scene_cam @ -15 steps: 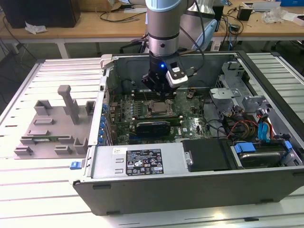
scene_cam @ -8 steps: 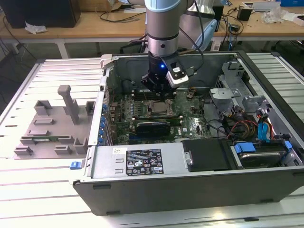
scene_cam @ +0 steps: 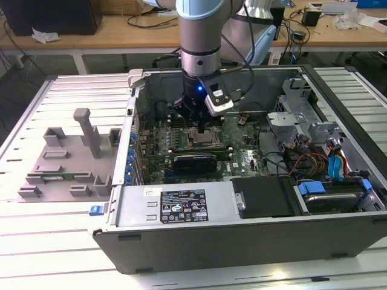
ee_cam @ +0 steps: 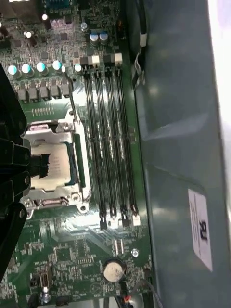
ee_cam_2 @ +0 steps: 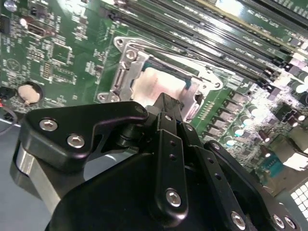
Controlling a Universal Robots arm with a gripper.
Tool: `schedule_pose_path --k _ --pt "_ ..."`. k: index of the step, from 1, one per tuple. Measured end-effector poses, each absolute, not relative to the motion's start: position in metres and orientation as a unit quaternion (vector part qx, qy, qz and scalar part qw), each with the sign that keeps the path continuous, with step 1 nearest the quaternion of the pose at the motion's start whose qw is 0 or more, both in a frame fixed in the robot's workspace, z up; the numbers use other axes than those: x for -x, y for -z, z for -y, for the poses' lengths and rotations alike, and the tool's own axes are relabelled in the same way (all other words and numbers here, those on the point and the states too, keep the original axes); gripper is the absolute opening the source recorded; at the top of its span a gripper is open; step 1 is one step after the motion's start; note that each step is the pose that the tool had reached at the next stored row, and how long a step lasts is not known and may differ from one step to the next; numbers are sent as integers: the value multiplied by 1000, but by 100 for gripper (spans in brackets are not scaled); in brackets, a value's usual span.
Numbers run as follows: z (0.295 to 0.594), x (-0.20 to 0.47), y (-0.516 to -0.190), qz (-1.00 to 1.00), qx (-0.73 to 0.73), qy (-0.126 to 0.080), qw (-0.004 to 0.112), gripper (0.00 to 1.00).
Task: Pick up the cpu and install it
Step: 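Close the cpu cover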
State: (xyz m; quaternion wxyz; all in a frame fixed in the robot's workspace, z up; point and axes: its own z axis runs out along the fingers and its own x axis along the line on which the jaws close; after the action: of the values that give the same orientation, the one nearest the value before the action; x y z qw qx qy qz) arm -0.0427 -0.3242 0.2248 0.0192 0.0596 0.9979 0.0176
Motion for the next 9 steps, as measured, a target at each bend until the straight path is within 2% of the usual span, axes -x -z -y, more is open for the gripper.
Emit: schedule_pose_path --k 9 --pt "324 56 -215 -998 -60 -18 19 11"
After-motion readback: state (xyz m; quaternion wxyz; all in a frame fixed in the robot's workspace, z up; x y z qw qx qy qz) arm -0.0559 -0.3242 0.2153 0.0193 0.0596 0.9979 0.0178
